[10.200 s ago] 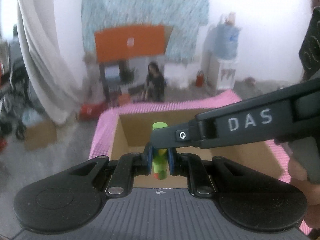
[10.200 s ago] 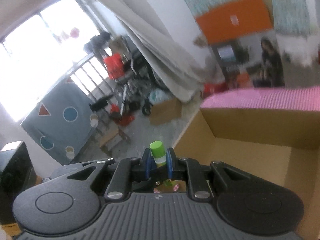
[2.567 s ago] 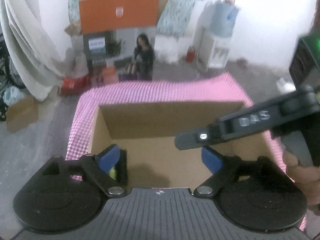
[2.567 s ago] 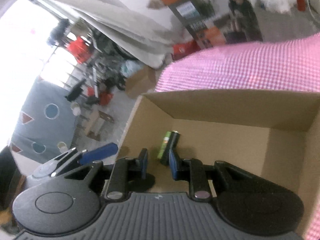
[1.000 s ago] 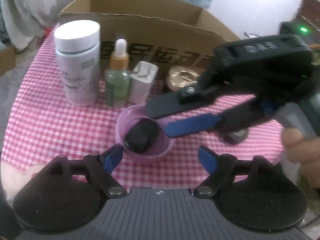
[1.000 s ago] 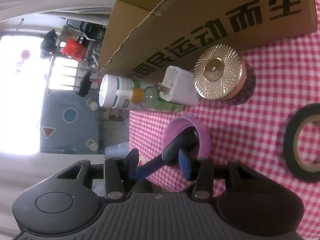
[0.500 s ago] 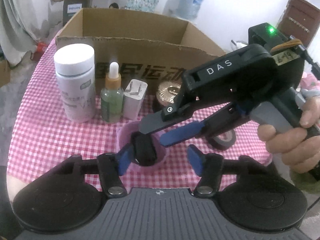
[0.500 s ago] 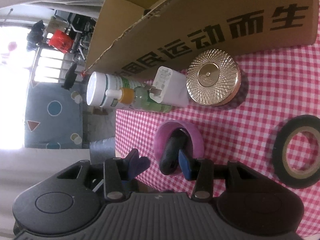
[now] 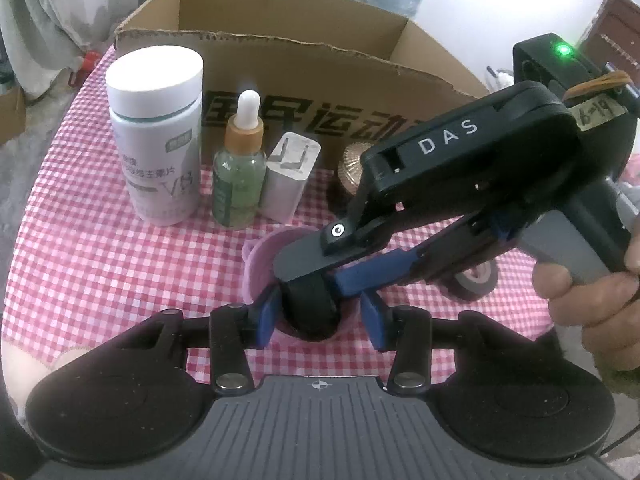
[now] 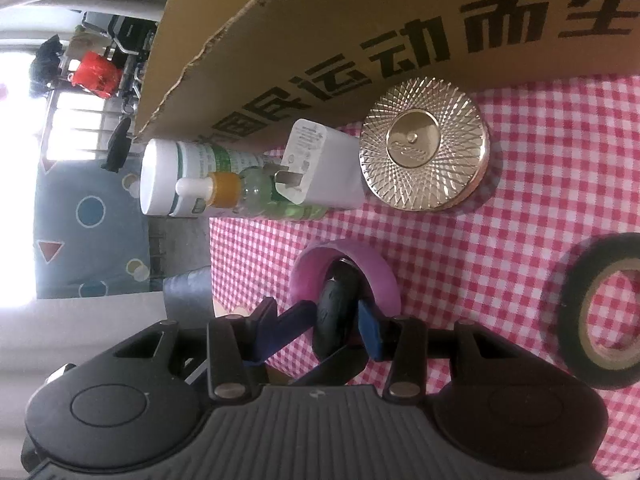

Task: Organize rigid objects
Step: 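Close the right gripper around the black oval case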

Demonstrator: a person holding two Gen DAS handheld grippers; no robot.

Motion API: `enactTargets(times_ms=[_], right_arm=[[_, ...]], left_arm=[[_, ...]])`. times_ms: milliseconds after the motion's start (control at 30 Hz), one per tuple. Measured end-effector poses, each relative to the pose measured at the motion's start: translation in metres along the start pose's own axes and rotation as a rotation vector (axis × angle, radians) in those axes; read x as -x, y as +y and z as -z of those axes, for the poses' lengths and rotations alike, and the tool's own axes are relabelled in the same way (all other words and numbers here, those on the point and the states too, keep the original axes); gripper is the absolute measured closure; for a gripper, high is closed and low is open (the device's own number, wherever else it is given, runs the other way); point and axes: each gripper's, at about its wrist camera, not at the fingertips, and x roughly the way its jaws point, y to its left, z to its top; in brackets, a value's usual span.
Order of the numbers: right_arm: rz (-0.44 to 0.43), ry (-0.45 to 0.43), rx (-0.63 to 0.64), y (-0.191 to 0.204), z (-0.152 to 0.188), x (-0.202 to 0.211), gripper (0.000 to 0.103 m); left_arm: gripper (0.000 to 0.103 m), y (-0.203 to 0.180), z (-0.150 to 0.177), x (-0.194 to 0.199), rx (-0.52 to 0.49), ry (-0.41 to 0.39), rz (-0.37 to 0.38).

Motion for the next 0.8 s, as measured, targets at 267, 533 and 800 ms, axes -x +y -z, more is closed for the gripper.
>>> enactTargets(times_ms=[267, 533, 800], right_arm=[[-0.004, -0.059, 0.018, -0.002, 0.000, -0.005, 0.068], [-0.014, -0.084, 0.037, -0.008, 0.006, -0.001, 0.081], [-0.043, -0.103, 0.067, -0.005, 0.015, 0.008, 0.081]], left_arm=[[0.058, -0.002, -0.014, -0.018, 0.028, 0.033, 0.016], [0.059, -0.004, -0.017, -0.027, 0.047, 0.026, 0.016], [0.061, -0.002, -0.008, -0.014, 0.046, -0.003, 0.000]])
